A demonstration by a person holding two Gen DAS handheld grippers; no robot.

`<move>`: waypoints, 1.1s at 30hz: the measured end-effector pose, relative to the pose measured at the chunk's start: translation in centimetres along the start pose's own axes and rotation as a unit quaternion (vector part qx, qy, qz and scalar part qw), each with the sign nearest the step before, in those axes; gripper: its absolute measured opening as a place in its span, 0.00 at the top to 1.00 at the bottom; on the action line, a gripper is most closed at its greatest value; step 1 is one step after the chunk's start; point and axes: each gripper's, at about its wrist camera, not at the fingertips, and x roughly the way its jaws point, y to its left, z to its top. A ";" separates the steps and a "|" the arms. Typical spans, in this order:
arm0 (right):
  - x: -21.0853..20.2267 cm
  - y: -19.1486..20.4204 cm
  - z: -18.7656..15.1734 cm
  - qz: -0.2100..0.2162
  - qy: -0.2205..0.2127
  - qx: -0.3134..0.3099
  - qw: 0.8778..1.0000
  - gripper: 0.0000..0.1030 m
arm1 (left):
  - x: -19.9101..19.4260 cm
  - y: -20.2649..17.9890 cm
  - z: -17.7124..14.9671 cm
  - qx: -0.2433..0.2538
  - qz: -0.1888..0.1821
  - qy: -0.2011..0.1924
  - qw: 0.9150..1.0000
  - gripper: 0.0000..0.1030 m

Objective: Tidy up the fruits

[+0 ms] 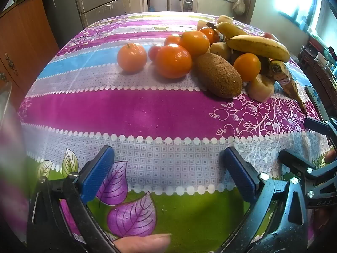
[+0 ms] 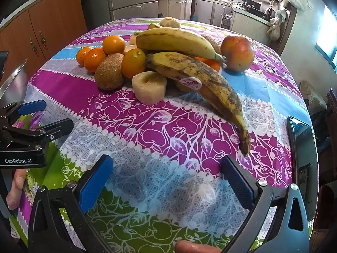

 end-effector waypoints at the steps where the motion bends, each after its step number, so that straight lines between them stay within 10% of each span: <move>1: 0.0 0.0 0.0 0.000 0.000 0.000 1.000 0.00 | 0.0 0.0 0.0 -0.001 -0.001 -0.001 1.000 0.00; 33: 0.0 0.0 0.0 0.000 0.000 0.000 1.000 0.00 | -0.1 0.0 -0.1 0.001 0.002 -0.003 1.000 0.00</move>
